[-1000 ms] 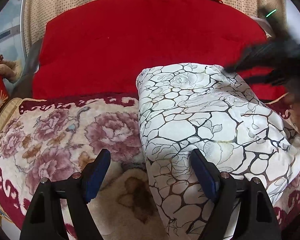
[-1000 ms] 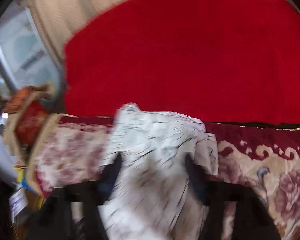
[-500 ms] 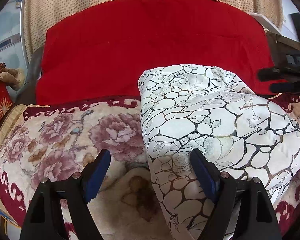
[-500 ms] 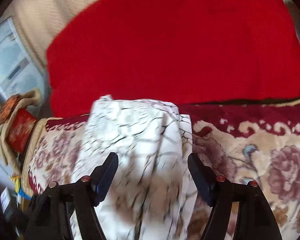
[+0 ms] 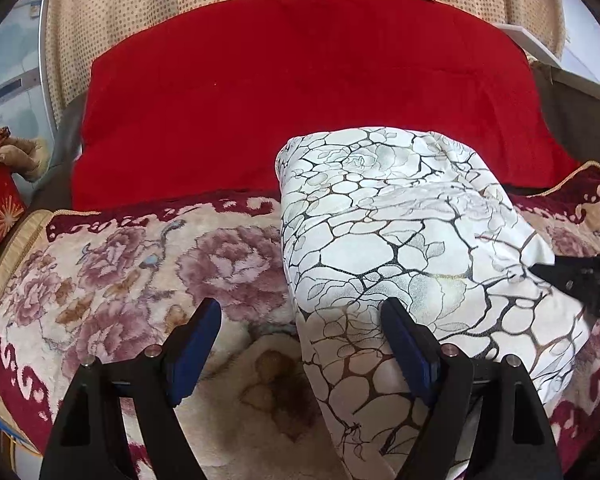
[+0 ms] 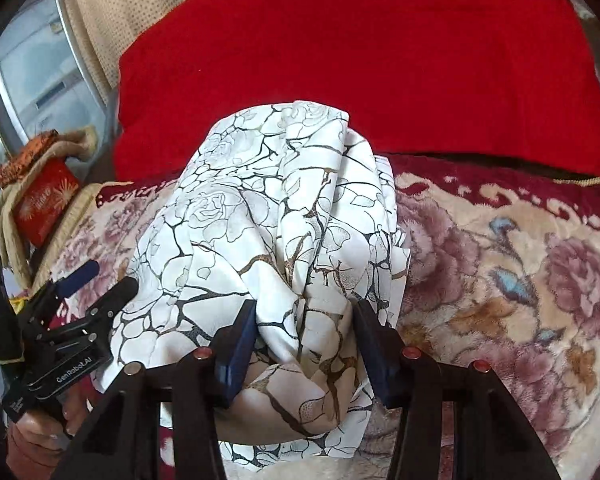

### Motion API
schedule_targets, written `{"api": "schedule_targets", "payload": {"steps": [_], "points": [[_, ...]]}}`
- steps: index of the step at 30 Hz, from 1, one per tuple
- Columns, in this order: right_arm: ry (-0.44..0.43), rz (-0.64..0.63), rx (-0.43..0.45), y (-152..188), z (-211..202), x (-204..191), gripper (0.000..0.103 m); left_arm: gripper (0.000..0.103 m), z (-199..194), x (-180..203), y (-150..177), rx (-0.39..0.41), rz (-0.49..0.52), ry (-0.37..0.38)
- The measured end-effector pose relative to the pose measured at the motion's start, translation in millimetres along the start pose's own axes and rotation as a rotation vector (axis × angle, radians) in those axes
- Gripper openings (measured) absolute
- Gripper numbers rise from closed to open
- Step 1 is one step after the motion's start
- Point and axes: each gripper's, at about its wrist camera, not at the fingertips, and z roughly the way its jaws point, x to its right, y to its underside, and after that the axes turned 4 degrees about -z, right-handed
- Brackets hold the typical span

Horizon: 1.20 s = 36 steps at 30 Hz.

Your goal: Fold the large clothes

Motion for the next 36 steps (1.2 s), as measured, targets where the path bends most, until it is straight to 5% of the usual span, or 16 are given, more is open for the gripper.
{"api": "schedule_targets", "payload": {"steps": [3, 7, 9, 15, 23, 36], "points": [[0.014, -0.011, 0.0, 0.8, -2.1, -4.6, 0.053, 0.083, -9.8, -15.3, -9.7, 0.034, -0.056, 0.023], [-0.012, 0.006, -0.009, -8.6, -13.0, -2.8, 0.053, 0.086, -13.4, -38.2, -19.1, 0.077, -0.126, -0.038], [-0.021, 0.004, 0.003, -17.0, -22.1, -4.6, 0.053, 0.086, -1.6, -40.8, -20.0, 0.045, -0.116, -0.091], [-0.054, -0.009, 0.103, -50.3, -47.3, -16.2, 0.053, 0.086, 16.5, -25.4, -15.0, -0.043, -0.076, -0.086], [-0.057, -0.012, -0.077, -27.8, 16.0, -24.4, 0.052, 0.086, 13.6, -23.3, -14.5, -0.03, -0.058, -0.09], [-0.129, -0.003, 0.004, -40.4, -13.8, -21.9, 0.052, 0.086, 16.5, -23.6, -15.3, -0.027, -0.064, -0.093]]}}
